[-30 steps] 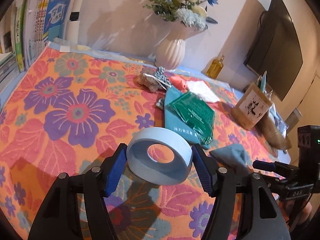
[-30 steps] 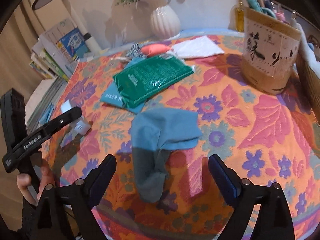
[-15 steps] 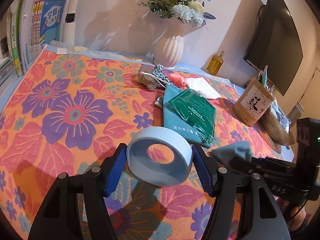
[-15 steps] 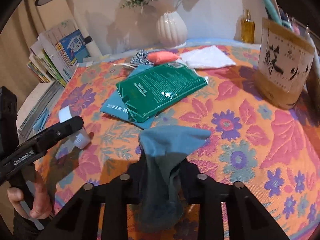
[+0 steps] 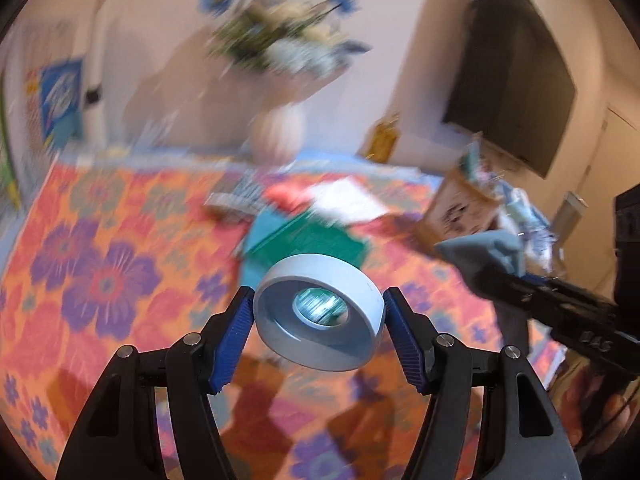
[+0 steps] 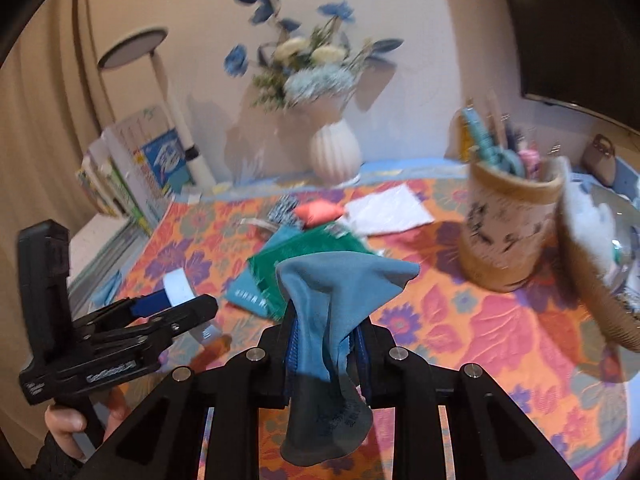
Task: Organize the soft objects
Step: 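Carry the tape roll and sock to the glass bowl and open both tools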
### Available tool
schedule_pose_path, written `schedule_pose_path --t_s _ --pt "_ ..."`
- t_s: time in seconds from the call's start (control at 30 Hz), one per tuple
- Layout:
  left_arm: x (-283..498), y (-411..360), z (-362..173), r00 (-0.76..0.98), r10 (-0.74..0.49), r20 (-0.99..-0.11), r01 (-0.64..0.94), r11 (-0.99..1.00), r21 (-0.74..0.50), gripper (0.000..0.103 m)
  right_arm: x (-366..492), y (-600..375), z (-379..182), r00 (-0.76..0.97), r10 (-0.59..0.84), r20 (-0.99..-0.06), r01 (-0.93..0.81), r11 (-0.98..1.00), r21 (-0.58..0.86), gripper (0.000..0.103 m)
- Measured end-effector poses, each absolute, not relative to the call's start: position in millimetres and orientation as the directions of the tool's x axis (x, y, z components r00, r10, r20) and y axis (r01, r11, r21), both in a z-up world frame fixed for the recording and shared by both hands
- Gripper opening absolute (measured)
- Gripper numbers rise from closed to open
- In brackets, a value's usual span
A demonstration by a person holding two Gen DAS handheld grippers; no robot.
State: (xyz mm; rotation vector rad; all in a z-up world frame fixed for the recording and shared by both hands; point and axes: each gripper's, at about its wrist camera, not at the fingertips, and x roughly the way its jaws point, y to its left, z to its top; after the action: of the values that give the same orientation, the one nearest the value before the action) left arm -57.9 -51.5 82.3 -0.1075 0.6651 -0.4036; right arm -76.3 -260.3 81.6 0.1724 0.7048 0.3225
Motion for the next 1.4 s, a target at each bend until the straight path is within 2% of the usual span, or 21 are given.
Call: schedule_pose_path --t_s 0.27,0.47,0.7,0.87,0.93,0.97,1.03,1.07,1.23,1.4 --pt "-45.6 -115.1 145.7 0.701 -0.524 -0.483 0.482 0.848 -0.22 0.063 -81.9 -343.6 116.3 0.802 0.29 -0.522 -0.106 0.929 0.354 0.024" --pt "-30.8 -194.2 173.4 0.63 -0.625 -0.461 0.602 0.768 -0.219 0.063 -83.2 -435.2 145.0 0.864 0.1 -0.493 0.107 0.921 0.375 0.024" --pt "-21.7 -304.5 175.9 0.516 -0.705 -0.486 0.727 0.661 -0.188 0.063 -73.9 -535.4 134.4 0.824 -0.055 -0.564 0.366 0.811 0.456 0.024" --pt "-5.4 -365.2 171.2 0.506 -0.705 -0.497 0.722 0.661 -0.202 0.064 -64.4 -569.3 119.3 0.783 -0.124 -0.609 0.451 0.788 0.419 0.024" --pt "-1.5 -382.8 162.7 0.487 -0.709 -0.51 0.726 0.653 -0.216 0.067 -61.2 -578.8 112.3 0.774 -0.124 -0.621 0.46 0.784 0.417 0.028" --pt "-0.1 -391.9 156.4 0.479 -0.706 -0.522 0.727 0.652 -0.214 0.07 -60.0 -582.7 107.9 0.763 -0.117 -0.636 0.464 0.784 0.412 0.036" --pt "1.4 -404.7 146.0 0.475 -0.682 -0.556 0.73 0.658 -0.184 0.081 -58.3 -589.1 100.9 0.747 -0.096 -0.657 0.462 0.787 0.41 0.068" --pt "1.6 -409.0 140.8 0.479 -0.67 -0.567 0.727 0.665 -0.173 0.083 -57.5 -588.3 99.3 0.748 -0.093 -0.657 0.458 0.788 0.41 0.073" --pt "4.4 -403.9 133.6 0.425 -0.679 -0.599 0.72 0.654 -0.23 0.085 -77.2 -591.4 95.2 0.75 -0.115 -0.652 0.477 0.777 0.411 0.073" --pt "-6.4 -370.6 143.4 0.462 -0.679 -0.571 0.692 0.678 -0.247 0.085 -99.9 -586.7 102.2 0.767 -0.127 -0.629 0.48 0.764 0.432 0.074"
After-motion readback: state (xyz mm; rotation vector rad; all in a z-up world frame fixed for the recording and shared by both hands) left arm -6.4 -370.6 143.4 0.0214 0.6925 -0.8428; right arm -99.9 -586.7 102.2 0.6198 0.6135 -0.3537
